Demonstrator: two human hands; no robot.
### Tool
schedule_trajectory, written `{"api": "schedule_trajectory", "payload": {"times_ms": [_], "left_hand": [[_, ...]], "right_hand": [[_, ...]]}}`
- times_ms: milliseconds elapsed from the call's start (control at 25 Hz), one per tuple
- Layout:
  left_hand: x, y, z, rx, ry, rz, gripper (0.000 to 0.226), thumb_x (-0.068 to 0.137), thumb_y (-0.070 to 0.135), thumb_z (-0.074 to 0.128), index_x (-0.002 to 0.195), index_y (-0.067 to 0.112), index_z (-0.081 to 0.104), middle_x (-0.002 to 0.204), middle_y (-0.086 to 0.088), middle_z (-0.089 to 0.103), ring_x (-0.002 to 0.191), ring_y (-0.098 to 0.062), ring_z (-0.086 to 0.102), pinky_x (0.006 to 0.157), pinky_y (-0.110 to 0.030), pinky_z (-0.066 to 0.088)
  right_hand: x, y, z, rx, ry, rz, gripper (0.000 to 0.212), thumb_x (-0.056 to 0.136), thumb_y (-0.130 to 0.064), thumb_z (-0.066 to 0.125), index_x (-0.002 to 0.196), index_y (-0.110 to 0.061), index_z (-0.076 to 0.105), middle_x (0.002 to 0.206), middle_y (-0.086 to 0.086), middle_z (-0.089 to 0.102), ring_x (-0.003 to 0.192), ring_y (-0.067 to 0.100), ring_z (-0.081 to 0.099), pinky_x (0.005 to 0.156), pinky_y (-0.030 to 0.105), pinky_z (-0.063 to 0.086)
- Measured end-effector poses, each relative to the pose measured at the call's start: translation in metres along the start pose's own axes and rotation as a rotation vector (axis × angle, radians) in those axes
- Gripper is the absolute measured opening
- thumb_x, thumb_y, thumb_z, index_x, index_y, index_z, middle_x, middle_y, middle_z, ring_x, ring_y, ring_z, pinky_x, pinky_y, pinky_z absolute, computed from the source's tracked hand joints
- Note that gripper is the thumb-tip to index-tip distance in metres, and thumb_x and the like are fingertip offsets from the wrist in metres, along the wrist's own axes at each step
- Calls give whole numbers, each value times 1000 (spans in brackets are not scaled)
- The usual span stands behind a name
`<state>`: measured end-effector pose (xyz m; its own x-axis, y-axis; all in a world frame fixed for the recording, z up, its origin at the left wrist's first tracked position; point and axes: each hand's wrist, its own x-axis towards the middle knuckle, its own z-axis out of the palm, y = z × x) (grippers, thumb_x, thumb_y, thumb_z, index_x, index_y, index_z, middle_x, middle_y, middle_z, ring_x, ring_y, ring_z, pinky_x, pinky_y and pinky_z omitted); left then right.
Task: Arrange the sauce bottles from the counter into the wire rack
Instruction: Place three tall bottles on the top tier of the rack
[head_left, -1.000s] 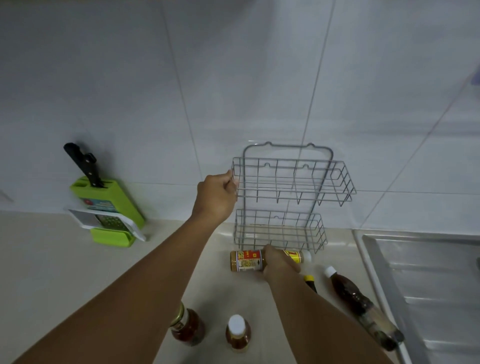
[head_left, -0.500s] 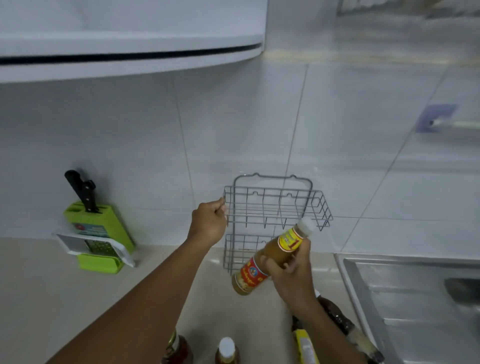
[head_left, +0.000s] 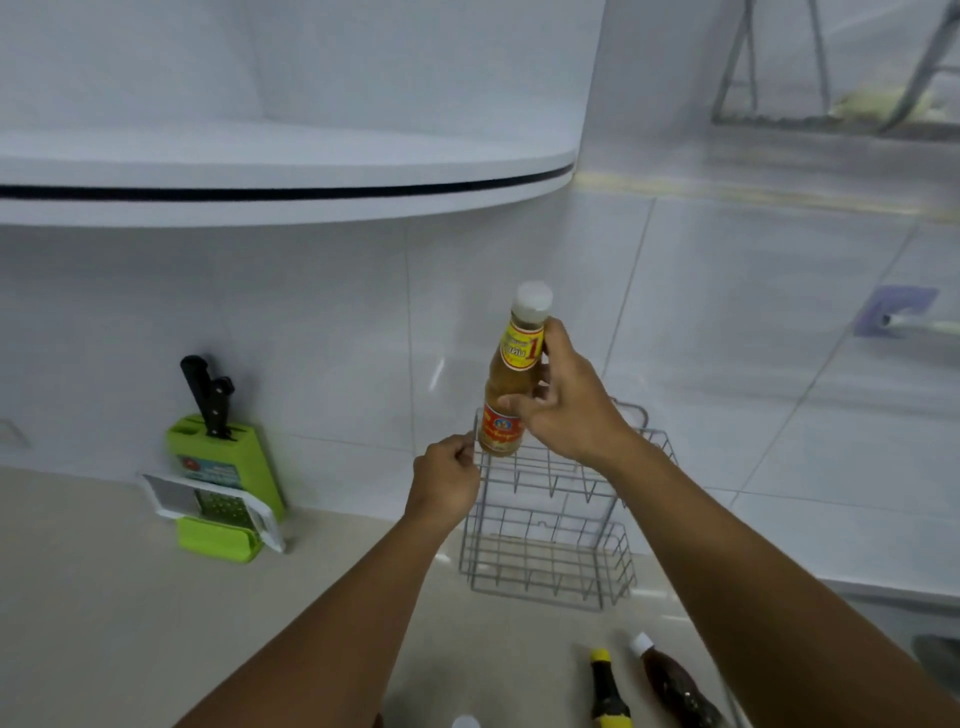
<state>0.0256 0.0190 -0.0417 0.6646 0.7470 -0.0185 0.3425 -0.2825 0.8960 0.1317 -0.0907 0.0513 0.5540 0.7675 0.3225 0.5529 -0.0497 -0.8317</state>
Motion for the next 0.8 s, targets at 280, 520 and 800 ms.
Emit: {"api": "schedule_trajectory", "payload": {"times_ms": [280,520,800], "left_hand": [[2,-2,0,-19,-19,20,33,103,15,42,123,17,68,116,-9,72,92,-20,63,85,-32,53],[1,-3,1,-17,-21,8,34,104,16,41,126,19,66,119,-8,71,94,-21,63,82,-30,51],[-12,9,-11,133,-124,-234,24,91,17,50,106,8,65,107,-14,67,94,-29,68,84,-35,57]], "right_hand": [[6,26,14,-17,-109,103,80,86,3,76,147,-28,34,127,-9,61,123,22,61,104,45,54],[3,39,15,16,-127,151,77,89,-2,76,149,-25,34,146,5,55,136,30,55,112,53,48],[-3,46,4,54,-212,272,98,83,-18,86,158,-25,24,148,8,51,135,28,55,111,48,49]]}}
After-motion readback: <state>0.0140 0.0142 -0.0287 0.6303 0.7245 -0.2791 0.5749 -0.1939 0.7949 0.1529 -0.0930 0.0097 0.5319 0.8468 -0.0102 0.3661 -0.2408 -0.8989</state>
